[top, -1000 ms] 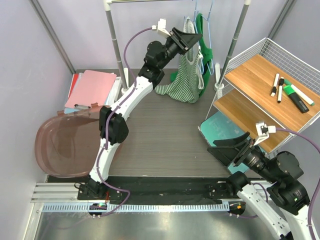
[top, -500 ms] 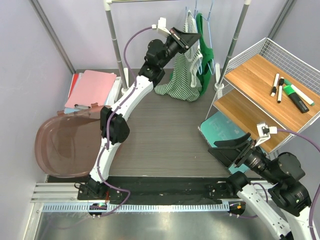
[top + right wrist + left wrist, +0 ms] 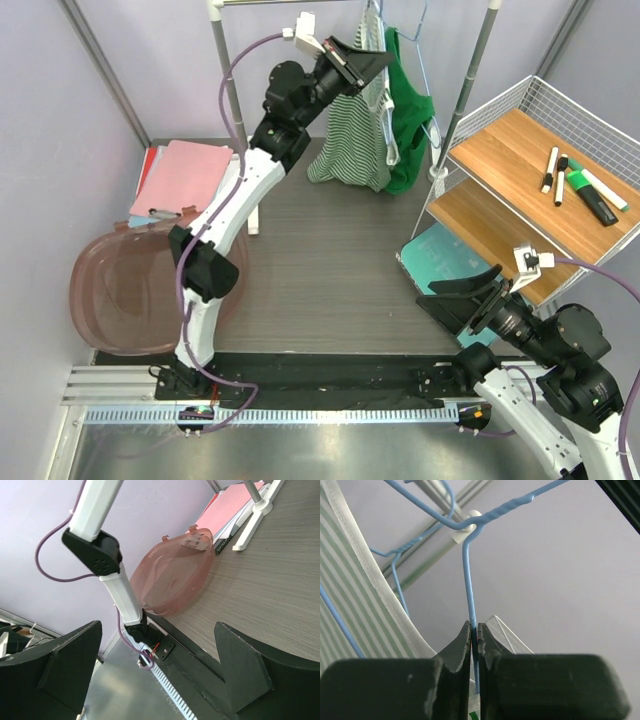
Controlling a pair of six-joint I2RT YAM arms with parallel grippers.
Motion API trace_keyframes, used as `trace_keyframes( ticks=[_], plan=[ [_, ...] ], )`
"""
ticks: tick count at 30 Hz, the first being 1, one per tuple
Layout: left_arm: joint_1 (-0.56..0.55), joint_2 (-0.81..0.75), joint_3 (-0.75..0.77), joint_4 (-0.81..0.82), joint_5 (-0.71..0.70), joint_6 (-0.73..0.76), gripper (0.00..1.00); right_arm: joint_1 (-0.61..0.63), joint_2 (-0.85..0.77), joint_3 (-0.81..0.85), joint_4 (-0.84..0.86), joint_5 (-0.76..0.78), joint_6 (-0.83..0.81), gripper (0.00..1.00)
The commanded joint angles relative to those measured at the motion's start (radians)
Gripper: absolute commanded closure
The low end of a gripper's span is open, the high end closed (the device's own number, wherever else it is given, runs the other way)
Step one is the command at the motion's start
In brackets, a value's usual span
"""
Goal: Remove the tank top from the hanger
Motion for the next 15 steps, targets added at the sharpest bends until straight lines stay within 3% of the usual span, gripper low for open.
trace_keyframes(
  ticks=[1,7,15],
  plan=[
    [-0.005,-0.187,-0.075,0.009,0.054,0.046,1.0,0.001,0.04,0.021,0.022,-0.006,-0.052,0.0],
    [-0.005,-0.385,-0.334,-0.012,0.109,0.045,1.0,0.002,0.106,0.038,-0.005,-0.041,-0.116,0.0],
    [-0.005,-0.808,-0.744,-0.078,0.106,0.072,1.0,0.002,0.186,0.084,-0.009,-0.086,-0.193,0.0]
  ],
)
